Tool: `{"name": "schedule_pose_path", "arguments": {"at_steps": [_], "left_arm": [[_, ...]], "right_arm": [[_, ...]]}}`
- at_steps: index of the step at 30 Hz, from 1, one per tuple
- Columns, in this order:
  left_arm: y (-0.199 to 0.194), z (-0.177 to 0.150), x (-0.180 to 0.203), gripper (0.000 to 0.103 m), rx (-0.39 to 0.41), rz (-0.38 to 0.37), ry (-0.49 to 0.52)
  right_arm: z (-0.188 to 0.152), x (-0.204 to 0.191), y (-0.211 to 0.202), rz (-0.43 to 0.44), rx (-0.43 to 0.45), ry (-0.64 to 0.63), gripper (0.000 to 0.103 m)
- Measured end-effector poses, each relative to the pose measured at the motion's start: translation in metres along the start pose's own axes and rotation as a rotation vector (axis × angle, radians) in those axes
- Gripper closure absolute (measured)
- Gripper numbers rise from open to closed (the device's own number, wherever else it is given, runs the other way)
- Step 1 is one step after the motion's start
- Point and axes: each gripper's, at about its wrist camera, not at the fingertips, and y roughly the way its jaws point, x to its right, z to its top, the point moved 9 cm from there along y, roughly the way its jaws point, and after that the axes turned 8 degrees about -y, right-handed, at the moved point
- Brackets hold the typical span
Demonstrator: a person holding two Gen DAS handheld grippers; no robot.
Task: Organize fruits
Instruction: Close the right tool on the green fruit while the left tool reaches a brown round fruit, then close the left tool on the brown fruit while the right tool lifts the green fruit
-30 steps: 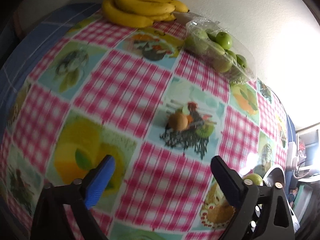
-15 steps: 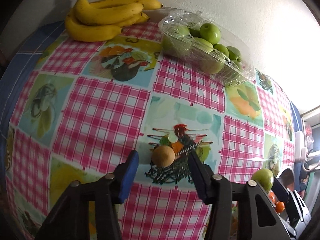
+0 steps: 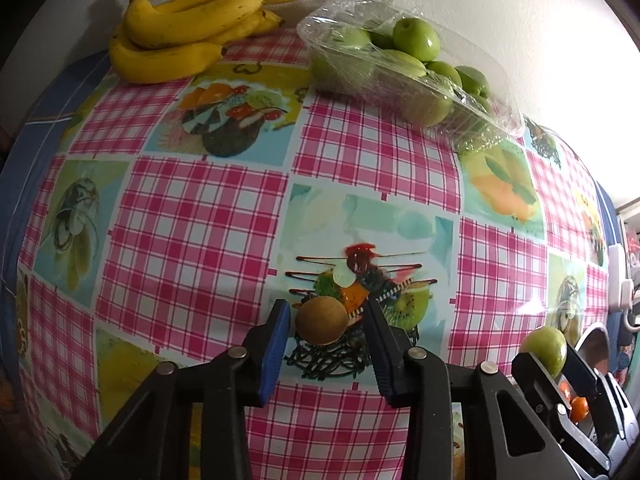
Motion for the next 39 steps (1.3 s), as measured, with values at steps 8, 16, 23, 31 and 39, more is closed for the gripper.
{"name": "schedule_pose_path", "arguments": {"at_steps": [8,16,23,31,39], "left_arm": [[0.000,-0.002,-0.002,0.074,0.008,0.014,-0.005],[-0.020,-0.007,-0.009,0.074,0.041,0.006,-0.039],[-0.043,-0.024,-0.001,0.074,0.082,-0.005,-0.067],[-0.072,-0.038,0.014,0.074,0.121,-0.036,-0.079],[-0.101,-0.056,0.034,0.074,0.160,-0.068,-0.058]], "right_arm": [[-0.001,0.004,-0.003,-0.004,-0.003,0.011,0.049],[-0.004,0.005,-0.010,-0.002,-0.001,0.021,0.049],[-0.010,0.005,-0.025,0.001,-0.001,0.036,0.049],[-0.020,0.010,-0.050,0.017,0.011,0.070,0.049],[-0.037,0.025,-0.070,0.017,0.019,0.114,0.049]]}}
